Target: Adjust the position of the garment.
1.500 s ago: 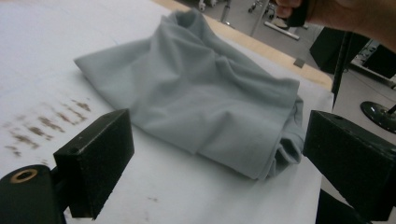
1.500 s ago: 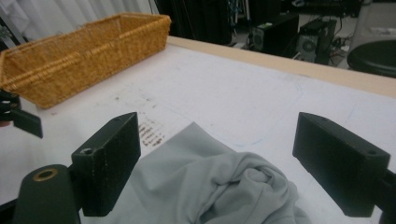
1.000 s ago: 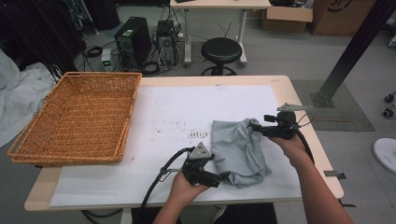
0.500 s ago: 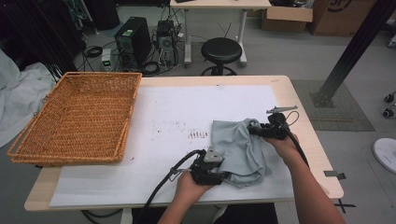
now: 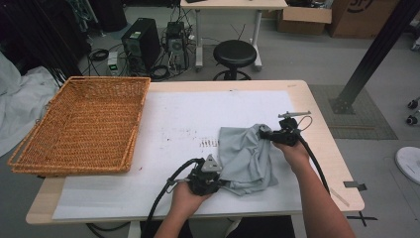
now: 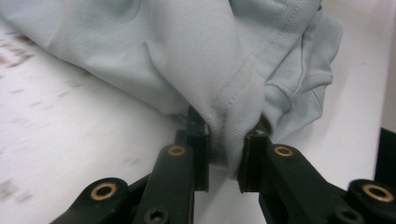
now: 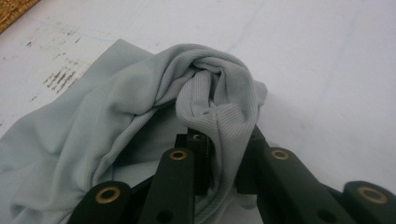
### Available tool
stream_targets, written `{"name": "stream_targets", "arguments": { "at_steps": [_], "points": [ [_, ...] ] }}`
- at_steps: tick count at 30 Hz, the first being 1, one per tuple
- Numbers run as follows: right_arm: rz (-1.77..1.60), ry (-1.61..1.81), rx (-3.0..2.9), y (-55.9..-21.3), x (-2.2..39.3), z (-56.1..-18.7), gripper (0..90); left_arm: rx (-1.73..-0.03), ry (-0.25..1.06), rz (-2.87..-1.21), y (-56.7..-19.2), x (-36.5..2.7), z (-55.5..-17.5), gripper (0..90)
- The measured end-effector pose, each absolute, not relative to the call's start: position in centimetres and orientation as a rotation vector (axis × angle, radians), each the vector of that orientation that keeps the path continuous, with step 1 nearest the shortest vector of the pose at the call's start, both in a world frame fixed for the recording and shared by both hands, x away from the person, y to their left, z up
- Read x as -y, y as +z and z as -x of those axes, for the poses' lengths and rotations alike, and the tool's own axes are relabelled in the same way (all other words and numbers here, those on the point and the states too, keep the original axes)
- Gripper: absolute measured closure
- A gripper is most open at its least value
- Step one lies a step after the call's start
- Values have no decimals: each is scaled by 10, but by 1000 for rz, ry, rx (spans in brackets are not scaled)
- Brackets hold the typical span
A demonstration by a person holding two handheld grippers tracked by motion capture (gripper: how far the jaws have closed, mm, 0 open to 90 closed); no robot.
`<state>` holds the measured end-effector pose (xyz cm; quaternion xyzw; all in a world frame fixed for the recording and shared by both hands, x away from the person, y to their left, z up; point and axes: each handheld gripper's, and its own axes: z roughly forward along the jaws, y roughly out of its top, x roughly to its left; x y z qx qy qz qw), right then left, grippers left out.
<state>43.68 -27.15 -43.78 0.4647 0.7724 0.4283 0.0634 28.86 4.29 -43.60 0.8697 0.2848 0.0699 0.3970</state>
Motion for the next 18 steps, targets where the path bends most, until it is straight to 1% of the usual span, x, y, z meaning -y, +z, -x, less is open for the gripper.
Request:
{"name": "stream_targets", "arguments": {
  "at_steps": [11,14,18],
  "points": [
    [-1324,1347,-2352,-436,198,-468,799,-853,203,-2141,-435,-113,-309,783],
    [-1275,1336,-2374,-433,182,-479,798,-866,202,-2119,-436,-123,-313,778],
    [-1250,1341,-2376,-432,169,-495,797,-871,203,-2116,-439,-126,-319,775]
  ]
}}
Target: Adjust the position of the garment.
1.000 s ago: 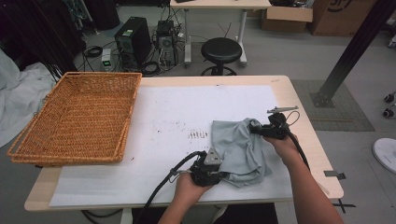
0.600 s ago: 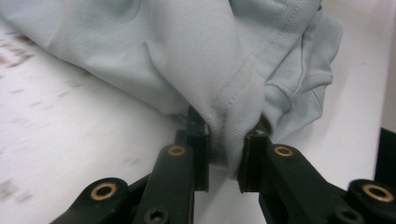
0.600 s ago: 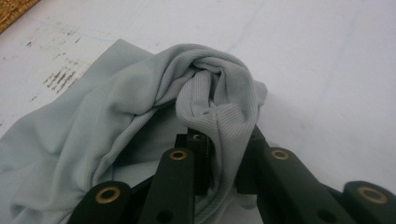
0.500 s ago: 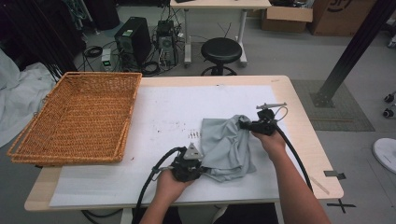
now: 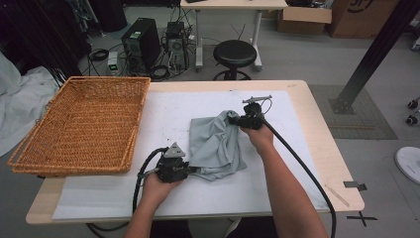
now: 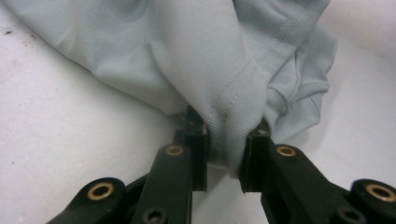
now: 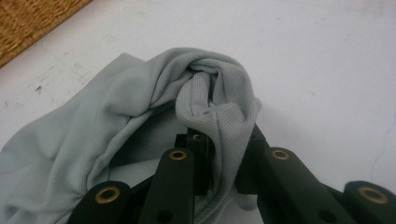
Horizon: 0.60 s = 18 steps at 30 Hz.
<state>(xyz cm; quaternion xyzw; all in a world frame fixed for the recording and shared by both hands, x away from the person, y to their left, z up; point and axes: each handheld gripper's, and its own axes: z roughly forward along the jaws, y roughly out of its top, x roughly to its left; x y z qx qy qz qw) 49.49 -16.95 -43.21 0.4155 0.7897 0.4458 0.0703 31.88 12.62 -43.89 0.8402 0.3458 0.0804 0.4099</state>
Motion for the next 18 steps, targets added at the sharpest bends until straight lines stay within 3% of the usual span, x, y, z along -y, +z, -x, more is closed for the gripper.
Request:
{"name": "stream_targets", "arguments": {
  "at_steps": [11,15,18],
  "points": [
    [-1252,1324,-2384,-435,170,-504,780,-890,211,-2101,-441,-125,-322,725],
    [-1254,1344,-2382,-433,172,-501,505,-952,204,-2087,-440,-128,-321,465],
    [-1210,1425,-2354,-425,182,-492,385,-969,169,-1983,-434,-138,-315,344]
  ]
}}
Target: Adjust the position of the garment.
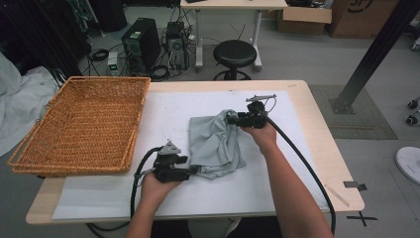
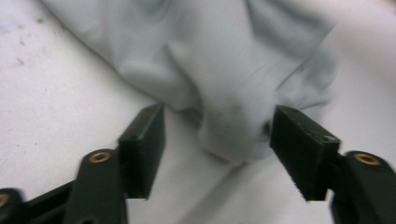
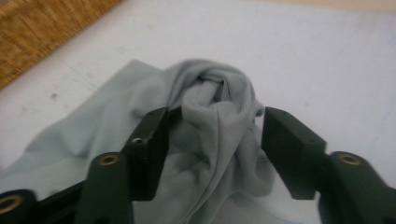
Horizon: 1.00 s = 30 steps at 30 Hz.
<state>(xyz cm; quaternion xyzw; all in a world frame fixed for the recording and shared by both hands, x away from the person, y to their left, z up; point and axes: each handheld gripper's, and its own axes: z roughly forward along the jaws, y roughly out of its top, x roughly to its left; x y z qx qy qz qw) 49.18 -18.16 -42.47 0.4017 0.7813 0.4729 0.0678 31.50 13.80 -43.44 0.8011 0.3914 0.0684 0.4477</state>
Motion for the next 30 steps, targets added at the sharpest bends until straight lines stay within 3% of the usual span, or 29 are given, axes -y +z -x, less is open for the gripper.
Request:
{"name": "stream_targets", "arguments": {
  "at_steps": [7,18,30],
  "points": [
    [-1069,1559,-2210,-384,216,-461,217,-935,275,-1773,-395,-165,-299,167],
    [-829,1839,-1929,-319,275,-381,145,-815,420,-1649,-333,-183,-302,146],
    [-704,1875,-1913,-300,273,-356,140,-783,452,-1637,-318,-188,-300,138]
  ]
}}
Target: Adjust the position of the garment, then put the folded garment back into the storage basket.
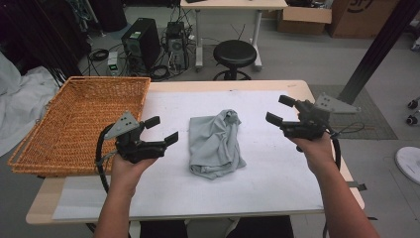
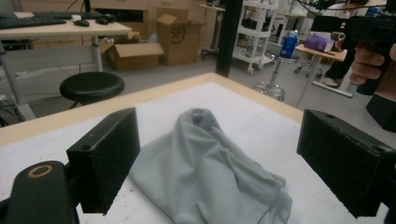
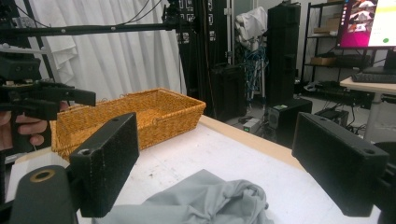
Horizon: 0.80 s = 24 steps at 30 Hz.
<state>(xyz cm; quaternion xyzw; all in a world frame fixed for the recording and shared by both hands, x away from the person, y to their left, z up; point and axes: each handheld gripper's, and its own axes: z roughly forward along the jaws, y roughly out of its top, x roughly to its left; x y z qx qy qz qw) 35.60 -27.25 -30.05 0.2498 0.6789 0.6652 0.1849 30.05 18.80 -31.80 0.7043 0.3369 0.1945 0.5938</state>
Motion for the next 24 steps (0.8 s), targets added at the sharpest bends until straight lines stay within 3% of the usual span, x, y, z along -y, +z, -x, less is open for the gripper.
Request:
{"name": "stream_targets", "arguments": {
  "at_steps": [7,15,24],
  "points": [
    [-691,1870,-1929,-300,262,-356,138,-814,439,-1585,-320,-192,-301,78],
    [-708,1849,-1961,-313,255,-354,139,-761,435,-1567,-325,-191,-301,68],
    [-765,1751,-2090,-346,242,-355,141,-783,457,-1575,-332,-188,-310,69]
  ]
}}
